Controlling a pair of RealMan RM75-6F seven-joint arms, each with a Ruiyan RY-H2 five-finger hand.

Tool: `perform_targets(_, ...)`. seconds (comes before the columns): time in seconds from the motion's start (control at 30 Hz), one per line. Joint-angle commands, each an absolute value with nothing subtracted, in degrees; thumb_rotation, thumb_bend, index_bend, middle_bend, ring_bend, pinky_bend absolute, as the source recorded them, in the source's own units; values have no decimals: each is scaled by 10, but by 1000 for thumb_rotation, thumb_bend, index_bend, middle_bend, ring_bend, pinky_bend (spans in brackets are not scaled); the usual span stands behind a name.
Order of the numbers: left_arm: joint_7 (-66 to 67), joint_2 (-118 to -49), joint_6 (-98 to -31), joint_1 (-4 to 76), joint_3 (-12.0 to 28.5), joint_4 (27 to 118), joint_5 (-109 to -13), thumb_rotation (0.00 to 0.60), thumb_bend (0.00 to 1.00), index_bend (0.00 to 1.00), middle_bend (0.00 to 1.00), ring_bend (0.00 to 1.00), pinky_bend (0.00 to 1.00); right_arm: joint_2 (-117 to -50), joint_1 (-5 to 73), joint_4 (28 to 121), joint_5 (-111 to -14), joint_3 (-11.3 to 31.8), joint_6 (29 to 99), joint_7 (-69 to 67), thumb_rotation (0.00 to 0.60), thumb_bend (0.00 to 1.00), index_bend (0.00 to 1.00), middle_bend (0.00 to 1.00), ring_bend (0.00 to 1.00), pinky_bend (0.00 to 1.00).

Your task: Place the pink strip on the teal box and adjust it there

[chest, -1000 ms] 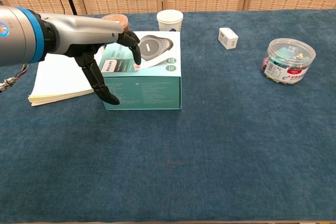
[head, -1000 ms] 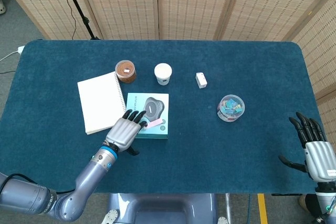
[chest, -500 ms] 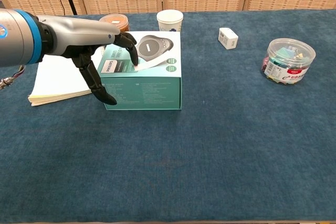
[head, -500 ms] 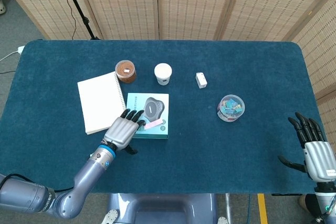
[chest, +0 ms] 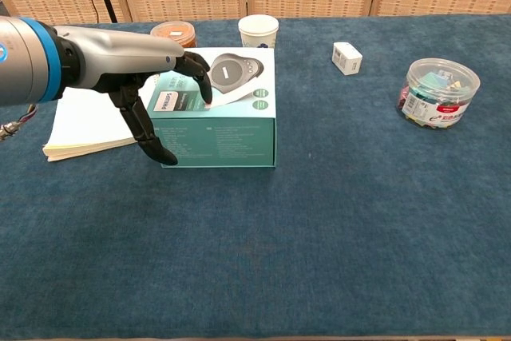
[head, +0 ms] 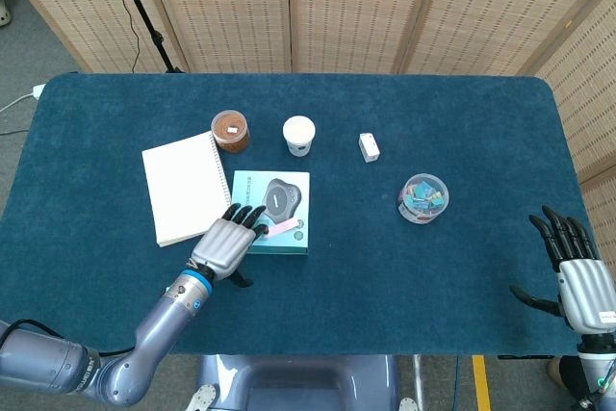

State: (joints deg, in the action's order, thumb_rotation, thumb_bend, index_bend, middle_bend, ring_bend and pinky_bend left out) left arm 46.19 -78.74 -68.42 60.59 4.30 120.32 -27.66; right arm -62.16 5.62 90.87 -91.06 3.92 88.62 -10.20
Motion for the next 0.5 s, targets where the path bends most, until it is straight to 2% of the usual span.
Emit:
perform_targets(0.03,462,-787,-684,606,42,1206,-279,489,0,265,0,0,0,-622,56,909,-911,39,886,-102,600,0,74,0,0,0)
perform_targets(0.5,456,-779,-684,602,42,1200,-275,490,0,265,0,0,0,-621,56,910,-911,39,886,-102,600,0,74,0,0,0)
